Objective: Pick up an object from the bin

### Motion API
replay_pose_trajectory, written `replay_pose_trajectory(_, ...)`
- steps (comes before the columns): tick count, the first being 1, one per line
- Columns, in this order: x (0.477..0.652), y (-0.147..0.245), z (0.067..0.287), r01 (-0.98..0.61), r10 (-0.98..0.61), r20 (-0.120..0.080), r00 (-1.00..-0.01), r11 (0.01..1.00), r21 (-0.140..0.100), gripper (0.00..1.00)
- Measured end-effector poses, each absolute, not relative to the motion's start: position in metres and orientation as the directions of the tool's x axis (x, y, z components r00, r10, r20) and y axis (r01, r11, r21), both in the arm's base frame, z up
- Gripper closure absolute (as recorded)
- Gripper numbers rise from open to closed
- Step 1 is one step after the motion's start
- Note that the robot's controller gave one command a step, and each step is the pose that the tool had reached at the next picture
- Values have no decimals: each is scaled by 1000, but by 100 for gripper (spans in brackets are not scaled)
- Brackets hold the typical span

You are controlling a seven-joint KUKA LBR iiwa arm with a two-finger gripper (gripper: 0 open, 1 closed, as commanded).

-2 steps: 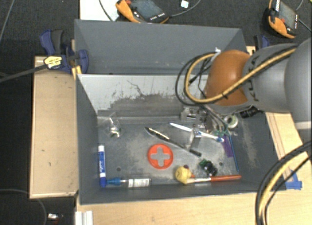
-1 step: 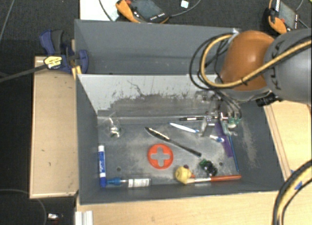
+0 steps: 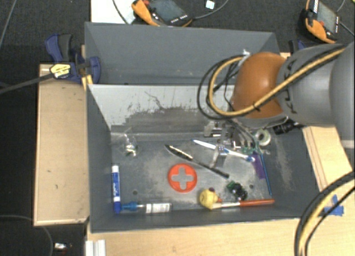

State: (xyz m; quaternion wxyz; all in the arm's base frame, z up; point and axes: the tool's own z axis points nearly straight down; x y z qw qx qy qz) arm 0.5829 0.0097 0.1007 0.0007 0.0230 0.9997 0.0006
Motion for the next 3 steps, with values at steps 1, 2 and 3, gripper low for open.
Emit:
replay_pose_trajectory(1,590,24,71,262,262,-14,-965,965,2,0)
replay_pose_trajectory(2,575,19,71,213,213,-3,-977,977,1,100)
replay_pose_trajectory(3,575,19,71,212,212,-3,-977,977,1,100)
